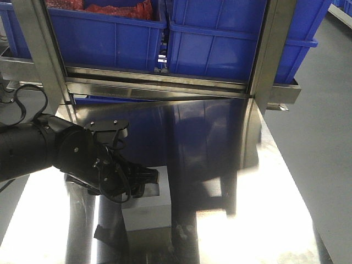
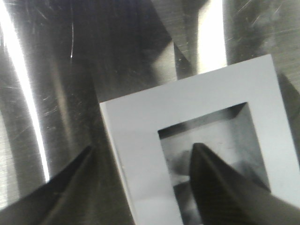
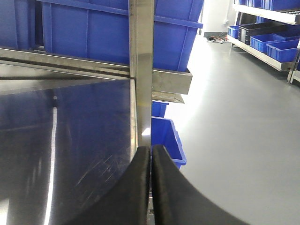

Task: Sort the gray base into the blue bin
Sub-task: 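Lower the left gripper over the gray block and close on its wall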

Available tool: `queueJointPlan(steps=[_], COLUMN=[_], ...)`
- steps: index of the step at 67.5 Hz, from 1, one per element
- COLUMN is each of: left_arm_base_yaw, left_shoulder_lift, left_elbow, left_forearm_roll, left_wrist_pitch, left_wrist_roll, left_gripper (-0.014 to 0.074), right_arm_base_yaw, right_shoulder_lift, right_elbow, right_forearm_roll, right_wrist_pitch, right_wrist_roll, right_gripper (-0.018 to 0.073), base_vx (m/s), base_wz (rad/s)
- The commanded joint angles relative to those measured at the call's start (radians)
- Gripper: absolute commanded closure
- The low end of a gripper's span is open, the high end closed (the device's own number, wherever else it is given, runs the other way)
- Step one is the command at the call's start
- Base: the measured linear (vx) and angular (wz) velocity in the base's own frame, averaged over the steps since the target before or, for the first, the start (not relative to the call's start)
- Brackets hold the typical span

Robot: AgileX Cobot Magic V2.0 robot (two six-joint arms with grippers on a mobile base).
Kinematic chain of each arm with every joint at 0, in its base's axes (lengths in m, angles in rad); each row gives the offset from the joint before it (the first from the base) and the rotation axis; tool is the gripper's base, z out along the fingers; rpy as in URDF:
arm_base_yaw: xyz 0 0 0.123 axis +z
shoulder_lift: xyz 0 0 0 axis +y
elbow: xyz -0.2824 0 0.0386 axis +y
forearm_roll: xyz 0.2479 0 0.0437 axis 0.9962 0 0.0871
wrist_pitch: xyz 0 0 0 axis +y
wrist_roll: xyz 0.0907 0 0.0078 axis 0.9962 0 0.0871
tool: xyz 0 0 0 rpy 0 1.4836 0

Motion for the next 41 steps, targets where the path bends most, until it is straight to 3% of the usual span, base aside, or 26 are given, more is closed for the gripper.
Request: queueJointPlan(steps=[1,12,25,41], left_arm_base_yaw=[-0.006,-0.006,-0.006,-0.008], left_shoulder_lift=[-0.026,-0.027,-0.064,-0.216], left_elbow=[-0.023,-0.023,-0.021,0.005], left_forearm_roll=[-0.006,-0.002,0.01,0.076], left_wrist_pitch=[-0.012,-0.01,-0.057,-0.179], left_wrist_roll=[-0.006,0.006,0.014,0.01], left_gripper=[0.0346,0.0607,0.0606,0.0603], right_arm_base_yaw=[0.001,0.001,0.001,0.001], right_shoulder_lift=[-0.016,-0.016,-0.016,-0.016], right_elbow=[0.007,0.007,0.007,0.007], right_forearm_roll=[-0.005,-0.005,-0.005,-0.005], right_wrist_pitch=[-0.072,-0.072,-0.072,-0.072], right_wrist_roll=[-0.012,-0.012,-0.012,-0.012], right_gripper=[0.0564,0.0564,0.0564,0.0564], base_vx=[0.0,0.0,0.0,0.0], base_wz=[0.0,0.0,0.0,0.0])
